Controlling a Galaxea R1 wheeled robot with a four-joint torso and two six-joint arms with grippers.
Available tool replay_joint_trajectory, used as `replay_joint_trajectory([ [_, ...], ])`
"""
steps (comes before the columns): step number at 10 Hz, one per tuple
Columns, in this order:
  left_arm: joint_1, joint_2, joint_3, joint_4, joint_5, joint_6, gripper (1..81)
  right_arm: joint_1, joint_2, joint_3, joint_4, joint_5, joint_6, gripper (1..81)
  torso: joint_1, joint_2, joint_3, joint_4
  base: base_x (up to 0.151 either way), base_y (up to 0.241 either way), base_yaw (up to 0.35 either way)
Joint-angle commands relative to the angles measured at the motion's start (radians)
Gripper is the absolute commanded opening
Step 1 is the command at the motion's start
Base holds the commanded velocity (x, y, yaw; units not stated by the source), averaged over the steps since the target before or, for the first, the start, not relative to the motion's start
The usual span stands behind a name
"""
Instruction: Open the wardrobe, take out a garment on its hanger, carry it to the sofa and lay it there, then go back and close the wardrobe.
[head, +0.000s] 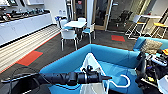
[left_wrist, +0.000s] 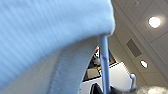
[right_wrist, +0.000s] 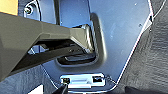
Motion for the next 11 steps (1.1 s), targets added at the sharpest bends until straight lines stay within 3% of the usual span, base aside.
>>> replay_joint_trajectory([
  [1, -0.144, 0.01, 0.043, 0.029, -0.038, 0.02, 1.0, 0.002, 0.009, 0.01, -0.006, -0.061, -0.004, 81.1, 0.0, 0.0, 0.0, 0.0, 0.079, 0.0, 0.0],
  [5, -0.144, 0.012, 0.043, 0.031, -0.038, 0.021, 1.0, 0.002, 0.009, 0.01, -0.006, -0.061, -0.004, 81.1, 0.0, 0.0, 0.0, 0.0, 0.077, 0.0, 0.0],
  [11, -0.123, 0.032, -0.005, 0.044, -0.038, 0.021, 1.0, 0.002, 0.009, 0.01, -0.006, -0.061, -0.004, 81.1, 0.0, 0.0, -0.001, 0.0, 0.0, 0.0, 0.0],
])
